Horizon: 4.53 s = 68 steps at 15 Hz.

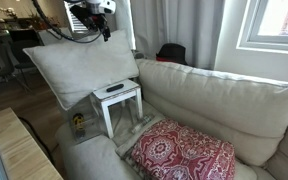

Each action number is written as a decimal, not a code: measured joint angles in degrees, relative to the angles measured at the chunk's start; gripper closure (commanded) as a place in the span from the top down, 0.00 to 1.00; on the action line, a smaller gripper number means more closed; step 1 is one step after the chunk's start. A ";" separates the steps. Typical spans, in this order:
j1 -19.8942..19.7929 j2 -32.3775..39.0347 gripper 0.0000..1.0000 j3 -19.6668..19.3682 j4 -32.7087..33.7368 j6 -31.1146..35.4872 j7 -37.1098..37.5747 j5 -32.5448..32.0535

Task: Put the remote control on the white chair then place the pillow on top of the remote

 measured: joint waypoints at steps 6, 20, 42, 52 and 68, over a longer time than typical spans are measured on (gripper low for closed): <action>-1.83 -2.42 1.00 2.25 0.31 -6.57 -10.81 5.74; 22.94 -0.95 0.69 -17.51 -4.33 6.69 8.41 -19.07; 20.28 3.60 0.00 -24.89 -4.54 6.64 27.25 -33.29; 9.16 7.82 0.00 -16.29 -4.70 6.64 21.72 -24.54; 8.38 15.37 0.32 -19.50 -4.82 6.76 22.36 -24.69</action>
